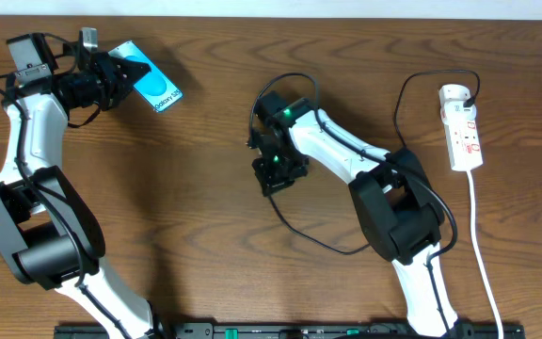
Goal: Plug charger to phone and switch on socket
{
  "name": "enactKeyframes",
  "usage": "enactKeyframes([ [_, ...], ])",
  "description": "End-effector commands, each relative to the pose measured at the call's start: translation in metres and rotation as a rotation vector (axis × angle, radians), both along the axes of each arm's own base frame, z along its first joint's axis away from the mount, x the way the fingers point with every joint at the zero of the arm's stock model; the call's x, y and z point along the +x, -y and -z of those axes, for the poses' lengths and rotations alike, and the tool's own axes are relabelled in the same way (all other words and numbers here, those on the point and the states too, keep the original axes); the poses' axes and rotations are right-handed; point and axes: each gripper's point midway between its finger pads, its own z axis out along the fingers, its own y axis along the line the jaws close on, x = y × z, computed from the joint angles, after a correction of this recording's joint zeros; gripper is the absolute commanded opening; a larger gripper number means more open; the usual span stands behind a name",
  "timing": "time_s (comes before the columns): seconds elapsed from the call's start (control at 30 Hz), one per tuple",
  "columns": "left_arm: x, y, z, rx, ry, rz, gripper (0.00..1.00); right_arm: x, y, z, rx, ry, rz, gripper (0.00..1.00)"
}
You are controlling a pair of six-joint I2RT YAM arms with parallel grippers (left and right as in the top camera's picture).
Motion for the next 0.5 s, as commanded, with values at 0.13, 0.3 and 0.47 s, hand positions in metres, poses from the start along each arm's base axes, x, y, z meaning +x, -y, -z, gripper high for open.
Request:
enactKeyframes([
  [0.13,-0.001,-0.002,-0.018,0.008,0.052,0.008,0.07,-0.012,-0.041,-0.068,0.492,0.012,-0.239,0.01],
  [0.3,-0.002,0.001,-0.021,-0.010,0.060,0.023,0.07,-0.015,-0.049,-0.093,0.670,0.026,-0.301,0.01],
  [0.47,-0.003,0.002,-0.022,-0.021,0.064,0.033,0.07,-0.016,-0.054,-0.117,0.846,0.030,-0.327,0.01],
])
